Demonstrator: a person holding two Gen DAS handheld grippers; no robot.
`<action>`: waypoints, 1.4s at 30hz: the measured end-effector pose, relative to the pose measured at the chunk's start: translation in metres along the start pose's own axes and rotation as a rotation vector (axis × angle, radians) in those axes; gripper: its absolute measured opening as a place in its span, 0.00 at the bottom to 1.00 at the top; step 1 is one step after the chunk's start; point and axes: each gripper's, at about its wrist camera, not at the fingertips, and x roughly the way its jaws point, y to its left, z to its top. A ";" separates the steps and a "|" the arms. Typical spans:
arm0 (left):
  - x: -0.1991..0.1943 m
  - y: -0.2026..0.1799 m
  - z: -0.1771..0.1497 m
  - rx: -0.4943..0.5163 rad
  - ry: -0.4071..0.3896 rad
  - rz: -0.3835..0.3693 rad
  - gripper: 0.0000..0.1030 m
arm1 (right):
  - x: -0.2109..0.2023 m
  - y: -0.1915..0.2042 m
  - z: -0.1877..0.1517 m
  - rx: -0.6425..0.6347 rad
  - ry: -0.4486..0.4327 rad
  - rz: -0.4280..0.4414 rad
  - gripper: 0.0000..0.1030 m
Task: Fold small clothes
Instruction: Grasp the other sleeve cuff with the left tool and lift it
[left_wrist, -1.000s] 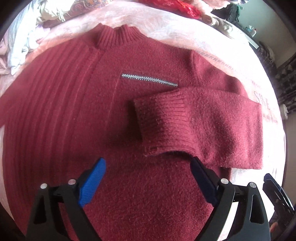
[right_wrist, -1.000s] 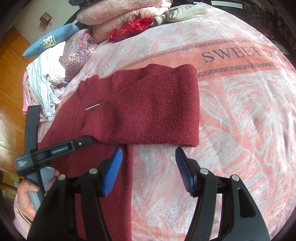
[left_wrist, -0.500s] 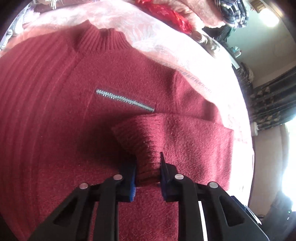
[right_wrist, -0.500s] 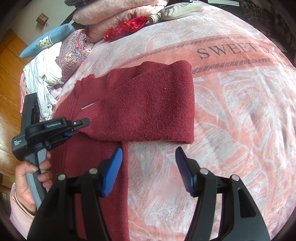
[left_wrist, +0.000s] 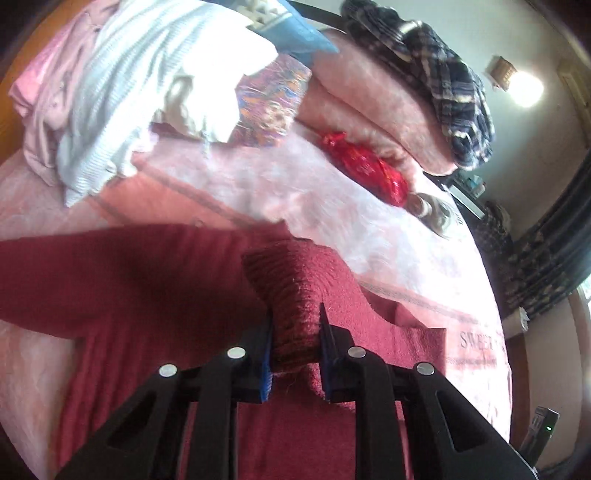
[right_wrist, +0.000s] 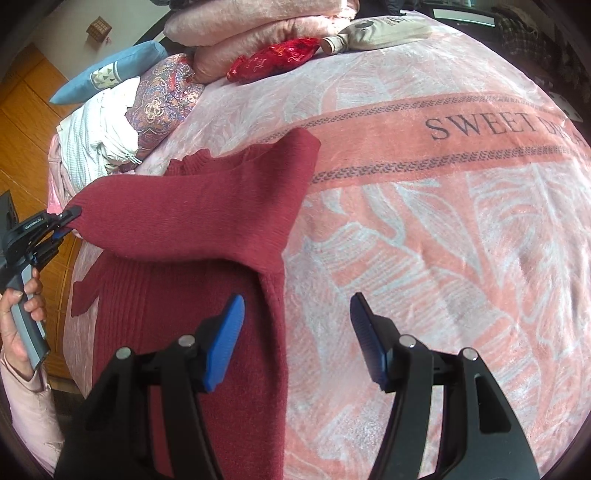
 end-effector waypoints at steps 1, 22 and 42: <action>0.001 0.017 0.004 -0.011 -0.004 0.041 0.19 | 0.003 0.006 0.004 -0.010 0.002 -0.001 0.58; 0.074 0.130 -0.045 -0.129 0.180 0.166 0.39 | 0.116 0.059 0.045 -0.045 0.217 -0.014 0.50; 0.082 0.134 -0.028 -0.086 0.214 0.272 0.52 | 0.123 0.088 0.038 -0.116 0.214 -0.079 0.60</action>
